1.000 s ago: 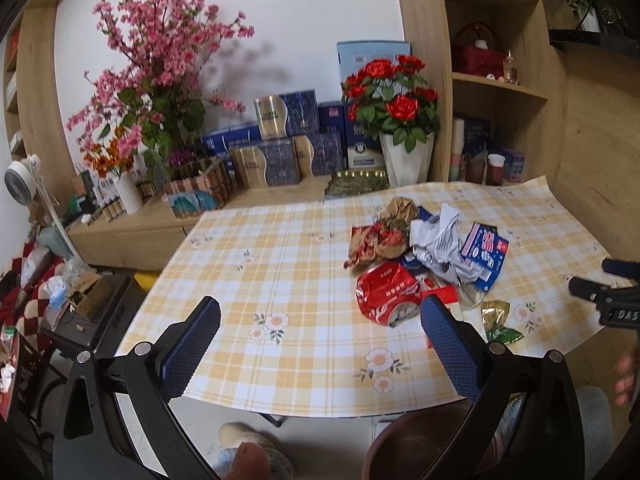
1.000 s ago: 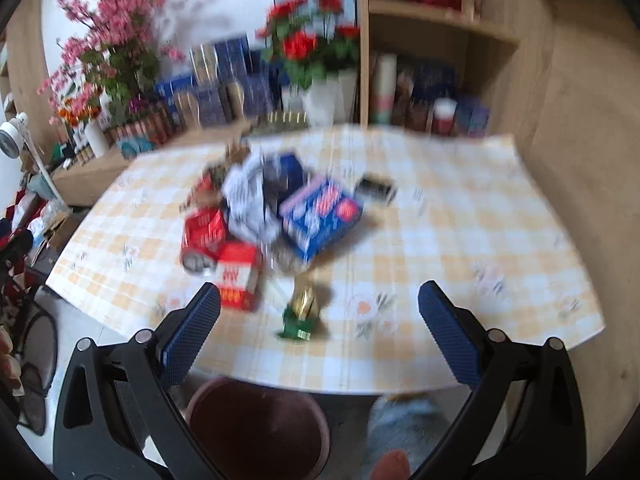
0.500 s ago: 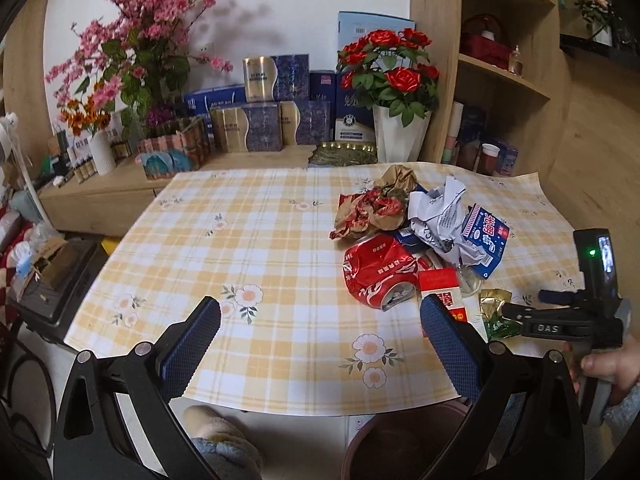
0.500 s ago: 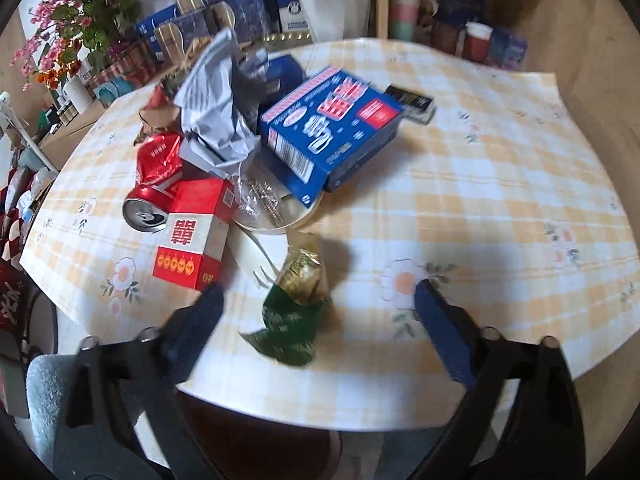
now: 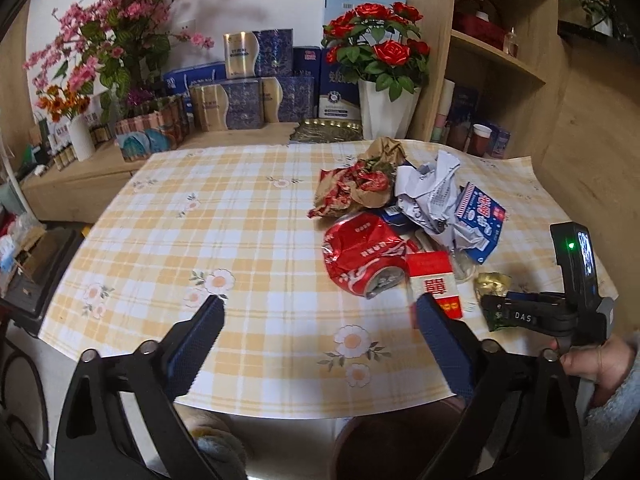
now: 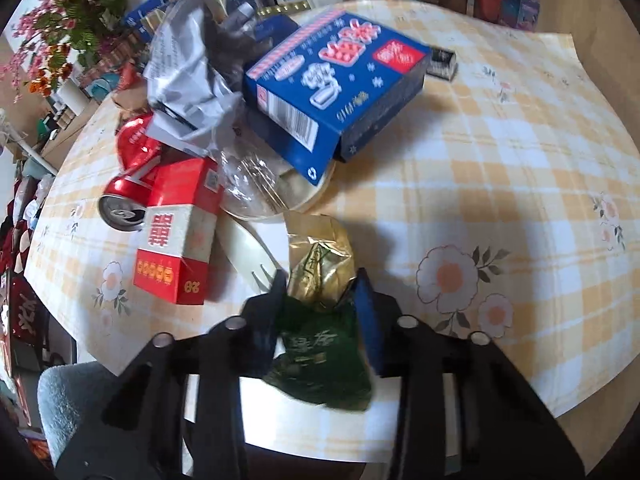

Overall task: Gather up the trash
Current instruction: 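Lower the right tool onto the gold-and-green snack wrapper and close it, then reach the left tool into the pile and grasp the crumpled brown-red paper bag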

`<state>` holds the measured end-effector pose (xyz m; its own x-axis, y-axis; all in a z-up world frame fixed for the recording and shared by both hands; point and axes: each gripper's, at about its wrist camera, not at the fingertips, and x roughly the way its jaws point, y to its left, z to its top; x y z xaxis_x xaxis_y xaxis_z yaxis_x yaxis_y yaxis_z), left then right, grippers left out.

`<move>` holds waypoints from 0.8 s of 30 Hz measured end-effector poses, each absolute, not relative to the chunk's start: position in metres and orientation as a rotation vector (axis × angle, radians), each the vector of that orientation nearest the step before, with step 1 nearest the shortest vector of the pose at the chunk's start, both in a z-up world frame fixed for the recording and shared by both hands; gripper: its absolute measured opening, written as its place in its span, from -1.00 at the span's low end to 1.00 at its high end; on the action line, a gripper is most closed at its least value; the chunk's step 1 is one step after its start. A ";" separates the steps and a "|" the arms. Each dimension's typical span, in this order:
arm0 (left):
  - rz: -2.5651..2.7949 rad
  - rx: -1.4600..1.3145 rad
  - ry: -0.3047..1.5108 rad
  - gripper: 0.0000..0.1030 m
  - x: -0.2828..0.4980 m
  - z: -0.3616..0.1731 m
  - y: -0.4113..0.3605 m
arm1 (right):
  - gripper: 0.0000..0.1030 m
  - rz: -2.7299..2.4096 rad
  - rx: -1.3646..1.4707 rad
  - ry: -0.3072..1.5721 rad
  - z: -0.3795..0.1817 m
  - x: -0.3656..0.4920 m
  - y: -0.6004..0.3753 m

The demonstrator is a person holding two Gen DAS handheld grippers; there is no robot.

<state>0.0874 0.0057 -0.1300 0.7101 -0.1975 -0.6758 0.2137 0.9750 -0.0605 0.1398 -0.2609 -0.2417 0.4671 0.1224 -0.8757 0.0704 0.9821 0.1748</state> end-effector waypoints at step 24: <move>-0.468 -0.212 0.815 0.48 0.249 -0.105 -0.046 | -0.42 0.061 0.245 0.918 -0.211 0.123 -0.293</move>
<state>0.2487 -0.0463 -0.1054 0.5911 -0.4791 -0.6489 0.3192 0.8778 -0.3573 0.1230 -0.2935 -0.2107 0.6074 0.1563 -0.7789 0.0523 0.9705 0.2355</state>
